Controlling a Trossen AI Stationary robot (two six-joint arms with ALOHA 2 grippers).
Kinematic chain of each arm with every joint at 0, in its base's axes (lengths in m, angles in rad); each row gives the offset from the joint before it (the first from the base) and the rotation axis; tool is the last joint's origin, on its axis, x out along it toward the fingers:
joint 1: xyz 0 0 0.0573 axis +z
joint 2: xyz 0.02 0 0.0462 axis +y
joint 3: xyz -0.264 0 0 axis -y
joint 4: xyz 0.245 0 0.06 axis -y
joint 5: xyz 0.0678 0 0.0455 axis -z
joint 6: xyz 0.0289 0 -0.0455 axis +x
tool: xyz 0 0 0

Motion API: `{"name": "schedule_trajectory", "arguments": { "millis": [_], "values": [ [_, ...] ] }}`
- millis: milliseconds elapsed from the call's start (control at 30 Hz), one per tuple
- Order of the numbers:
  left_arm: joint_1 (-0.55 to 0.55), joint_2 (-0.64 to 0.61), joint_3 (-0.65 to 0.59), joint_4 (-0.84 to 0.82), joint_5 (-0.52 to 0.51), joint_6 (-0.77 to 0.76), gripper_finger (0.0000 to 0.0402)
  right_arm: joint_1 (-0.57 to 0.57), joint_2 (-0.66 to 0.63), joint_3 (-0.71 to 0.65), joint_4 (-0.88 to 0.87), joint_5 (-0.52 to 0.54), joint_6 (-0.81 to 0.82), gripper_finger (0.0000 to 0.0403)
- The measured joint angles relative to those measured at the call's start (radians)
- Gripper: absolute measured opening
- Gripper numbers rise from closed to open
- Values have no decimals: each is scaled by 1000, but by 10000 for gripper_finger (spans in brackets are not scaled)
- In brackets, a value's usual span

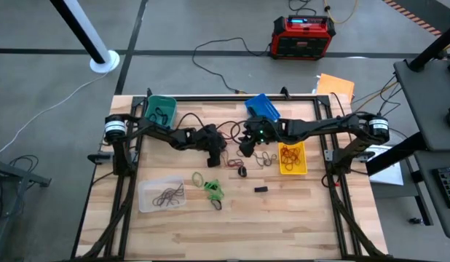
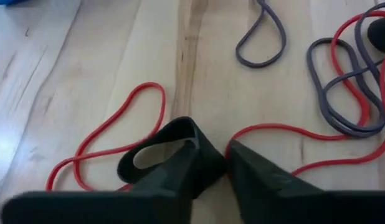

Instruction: Sort rubber bands into baskets

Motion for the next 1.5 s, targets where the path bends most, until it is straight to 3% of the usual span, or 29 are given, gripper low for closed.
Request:
{"name": "schedule_trajectory", "arguments": {
  "millis": [133,500,667,800,967,1233,1500],
  "values": [
    [0,0,0,4,-6,-19,10,0,0,-11,1,0,17,148],
    [-7,-69,0,-11,-6,-37,1,0,0,-28,0,0,35,148],
    [-7,-178,0,-167,-7,2,0,0,0,-31,0,0,36,148],
    [11,-321,0,-381,-74,36,0,0,0,-33,-1,0,35,148],
    [139,-484,-3,-626,-126,18,0,0,0,-33,0,0,34,148],
    [451,-623,-35,-815,-130,-182,0,0,0,-33,4,0,33,148],
    [530,-678,-36,-836,-132,-264,0,2,0,-33,8,0,25,148]
  ]
}}
